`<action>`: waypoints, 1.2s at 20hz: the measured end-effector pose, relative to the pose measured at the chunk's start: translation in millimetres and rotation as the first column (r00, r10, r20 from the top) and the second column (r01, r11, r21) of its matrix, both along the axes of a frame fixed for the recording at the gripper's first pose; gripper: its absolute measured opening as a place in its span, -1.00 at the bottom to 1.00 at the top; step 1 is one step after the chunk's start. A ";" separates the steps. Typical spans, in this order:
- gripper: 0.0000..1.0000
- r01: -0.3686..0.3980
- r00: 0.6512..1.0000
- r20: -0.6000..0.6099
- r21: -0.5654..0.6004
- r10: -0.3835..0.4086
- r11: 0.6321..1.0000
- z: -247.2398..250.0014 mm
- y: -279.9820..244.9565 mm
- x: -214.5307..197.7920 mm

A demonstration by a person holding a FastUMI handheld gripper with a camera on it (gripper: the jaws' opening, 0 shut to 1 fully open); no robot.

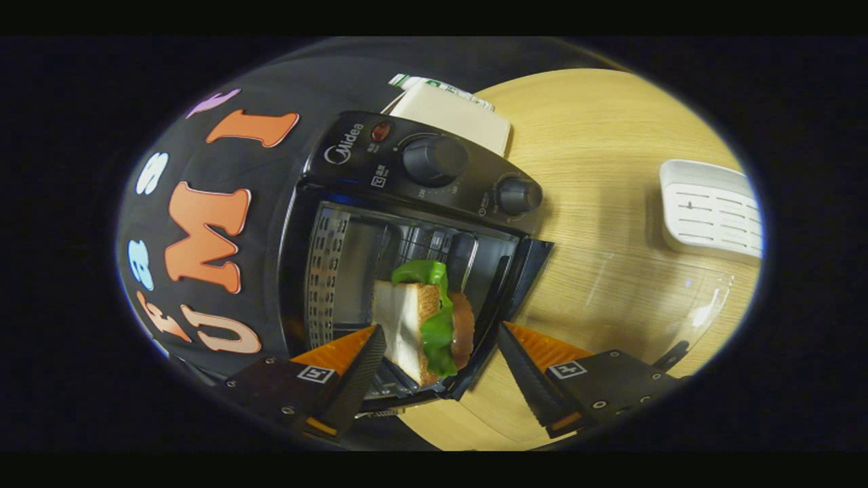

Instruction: Open the toaster oven, put the food inside, and close the toaster oven door.

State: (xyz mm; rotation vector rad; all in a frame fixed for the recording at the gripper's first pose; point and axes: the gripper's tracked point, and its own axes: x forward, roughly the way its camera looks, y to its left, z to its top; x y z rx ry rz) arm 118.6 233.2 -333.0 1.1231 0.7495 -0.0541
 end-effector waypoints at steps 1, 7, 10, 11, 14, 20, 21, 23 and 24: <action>0.97 -0.013 1.000 0.008 -0.014 0.013 1.000 3.8 -2.5 -6.4; 0.96 -0.142 0.982 0.109 -0.139 0.157 0.980 44.5 -7.1 -57.9; 0.96 -0.232 0.948 0.148 -0.289 0.282 0.929 49.6 -18.2 -80.1; 0.96 -0.257 0.935 0.151 -0.336 0.322 0.906 51.3 -22.5 -88.3; 0.96 -0.285 0.904 0.150 -0.486 0.400 0.826 47.2 -41.8 -110.7; 0.97 -0.362 0.842 0.037 -0.702 0.538 0.614 6.9 -71.2 -155.3; 0.97 -0.380 0.826 0.018 -0.721 0.564 0.580 1.1 -71.8 -160.5; 0.97 -0.415 0.802 -0.031 -0.746 0.596 0.520 -15.8 -72.4 -167.7; 0.97 -0.429 0.792 -0.052 -0.756 0.608 0.494 -23.1 -72.2 -171.1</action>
